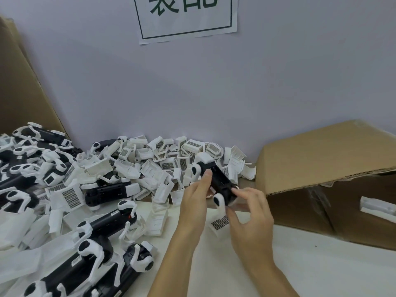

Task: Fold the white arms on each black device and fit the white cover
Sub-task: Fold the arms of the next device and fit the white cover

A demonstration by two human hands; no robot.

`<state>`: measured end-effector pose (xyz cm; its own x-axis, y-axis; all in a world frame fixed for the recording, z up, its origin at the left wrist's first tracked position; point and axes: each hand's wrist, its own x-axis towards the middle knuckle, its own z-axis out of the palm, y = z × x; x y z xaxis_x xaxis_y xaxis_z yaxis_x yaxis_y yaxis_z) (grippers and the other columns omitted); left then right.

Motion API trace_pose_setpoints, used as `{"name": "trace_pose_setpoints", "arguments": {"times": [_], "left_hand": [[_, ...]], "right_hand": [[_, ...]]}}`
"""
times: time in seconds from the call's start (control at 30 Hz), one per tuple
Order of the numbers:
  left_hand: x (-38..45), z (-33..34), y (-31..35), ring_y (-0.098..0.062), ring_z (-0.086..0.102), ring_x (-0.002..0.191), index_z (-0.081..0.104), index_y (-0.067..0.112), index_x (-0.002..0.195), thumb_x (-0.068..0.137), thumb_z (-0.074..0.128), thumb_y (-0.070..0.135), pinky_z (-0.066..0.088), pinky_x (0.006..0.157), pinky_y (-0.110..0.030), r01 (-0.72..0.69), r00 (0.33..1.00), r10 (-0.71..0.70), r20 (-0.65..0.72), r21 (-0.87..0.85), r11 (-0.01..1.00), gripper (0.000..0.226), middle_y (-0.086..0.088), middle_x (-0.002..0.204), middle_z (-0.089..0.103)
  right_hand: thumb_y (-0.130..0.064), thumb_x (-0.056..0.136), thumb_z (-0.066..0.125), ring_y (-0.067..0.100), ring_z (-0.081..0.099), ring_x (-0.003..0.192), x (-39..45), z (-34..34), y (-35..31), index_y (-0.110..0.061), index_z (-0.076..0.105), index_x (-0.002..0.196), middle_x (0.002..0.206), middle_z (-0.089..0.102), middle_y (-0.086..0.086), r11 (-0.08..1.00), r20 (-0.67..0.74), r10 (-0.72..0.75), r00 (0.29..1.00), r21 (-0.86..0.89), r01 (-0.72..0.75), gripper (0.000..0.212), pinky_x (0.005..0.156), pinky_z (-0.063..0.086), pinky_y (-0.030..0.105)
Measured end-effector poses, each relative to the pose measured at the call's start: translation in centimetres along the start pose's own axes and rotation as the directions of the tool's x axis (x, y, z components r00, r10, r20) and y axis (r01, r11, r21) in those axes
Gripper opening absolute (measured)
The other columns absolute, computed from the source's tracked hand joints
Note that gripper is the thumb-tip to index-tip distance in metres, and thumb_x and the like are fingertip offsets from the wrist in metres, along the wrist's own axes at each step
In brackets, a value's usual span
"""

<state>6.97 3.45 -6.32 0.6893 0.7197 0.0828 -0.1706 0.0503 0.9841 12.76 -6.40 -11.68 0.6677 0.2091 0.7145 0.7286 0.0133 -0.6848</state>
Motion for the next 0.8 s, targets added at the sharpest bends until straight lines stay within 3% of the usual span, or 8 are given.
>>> {"name": "trace_pose_setpoints", "arguments": {"times": [0.07,0.13,0.2,0.3,0.47,0.53,0.63,0.8], "left_hand": [[0.0,-0.1,0.0,-0.028,0.071,0.096,0.070,0.005,0.107,0.097,0.057,0.041,0.054,0.091,-0.042,0.010,0.999,-0.013,-0.039,-0.075,0.997,0.040,-0.017,0.099,0.075],[0.3,-0.4,-0.3,-0.018,0.073,0.086,0.066,0.011,0.112,0.098,0.060,0.029,0.056,0.081,-0.039,0.006,0.997,-0.016,-0.072,-0.138,0.990,0.024,-0.007,0.090,0.077],[0.5,-0.9,-0.6,-0.013,0.073,0.081,0.065,0.016,0.113,0.098,0.059,0.025,0.055,0.080,-0.037,-0.011,0.995,-0.002,-0.098,-0.134,0.991,0.018,-0.002,0.086,0.077],[0.7,-1.9,-0.7,-0.020,0.073,0.085,0.068,0.022,0.102,0.098,0.061,0.028,0.056,0.080,-0.038,-0.051,0.980,0.035,-0.198,-0.076,0.996,0.011,-0.005,0.088,0.077],[0.9,-2.7,-1.4,-0.027,0.072,0.089,0.068,0.020,0.102,0.099,0.059,0.027,0.055,0.074,-0.037,-0.013,0.962,-0.004,-0.272,-0.059,0.998,0.012,-0.015,0.096,0.075],[1.0,-2.8,-1.7,-0.028,0.072,0.091,0.066,0.020,0.103,0.099,0.058,0.027,0.053,0.074,-0.036,0.001,0.961,-0.016,-0.275,-0.052,0.999,0.012,-0.015,0.098,0.074],[1.1,-2.9,-1.9,-0.028,0.072,0.091,0.066,0.019,0.104,0.099,0.058,0.028,0.053,0.071,-0.035,0.002,0.961,-0.013,-0.276,-0.042,0.999,0.012,-0.014,0.098,0.074],[1.2,-2.9,-1.9,-0.024,0.073,0.089,0.067,0.022,0.106,0.099,0.058,0.029,0.053,0.070,-0.033,0.000,0.960,-0.010,-0.279,-0.035,0.999,0.013,-0.011,0.097,0.075]], "right_hand": [[0.004,0.078,0.077,0.007,0.061,0.096,-0.2,0.1,0.0,-0.018,0.066,0.107,0.110,0.054,-0.007,0.995,0.082,-0.099,0.992,-0.013,0.100,0.037,0.083,0.050,0.021],[-0.005,0.084,0.067,0.005,0.058,0.103,-0.4,0.2,-0.3,-0.020,0.064,0.111,0.112,0.054,-0.010,0.992,0.181,-0.126,0.975,-0.001,0.129,0.031,0.087,0.045,0.015],[-0.010,0.085,0.056,0.004,0.055,0.111,-0.5,0.2,-0.5,-0.023,0.059,0.120,0.115,0.054,-0.014,0.999,0.228,-0.045,0.973,-0.001,0.046,0.038,0.093,0.041,0.012],[-0.023,0.080,0.050,0.003,0.048,0.112,-0.3,-0.2,-0.4,-0.026,0.058,0.125,0.114,0.054,-0.020,0.986,0.286,0.095,0.954,-0.162,-0.050,0.046,0.098,0.041,0.025],[-0.052,0.081,0.042,0.004,0.024,0.130,-0.9,0.1,0.1,-0.044,0.043,0.136,0.135,0.035,-0.023,0.913,0.598,0.214,0.773,-0.404,0.060,0.055,0.107,0.023,0.032],[-0.057,0.086,0.045,0.006,0.019,0.133,-0.9,0.2,0.5,-0.043,0.041,0.140,0.137,0.031,-0.022,0.896,0.620,0.237,0.748,-0.437,0.079,0.056,0.103,0.019,0.031],[-0.059,0.088,0.056,0.008,0.029,0.120,-0.9,0.3,0.8,-0.039,0.055,0.133,0.121,0.039,-0.021,0.901,0.611,0.227,0.758,-0.427,0.074,0.050,0.094,0.024,0.028],[-0.063,0.063,0.080,-0.001,0.048,0.099,0.0,0.2,0.8,-0.028,0.069,0.116,0.102,0.049,-0.019,0.929,0.380,0.368,0.848,-0.182,-0.322,0.065,0.079,0.037,0.006]]}}
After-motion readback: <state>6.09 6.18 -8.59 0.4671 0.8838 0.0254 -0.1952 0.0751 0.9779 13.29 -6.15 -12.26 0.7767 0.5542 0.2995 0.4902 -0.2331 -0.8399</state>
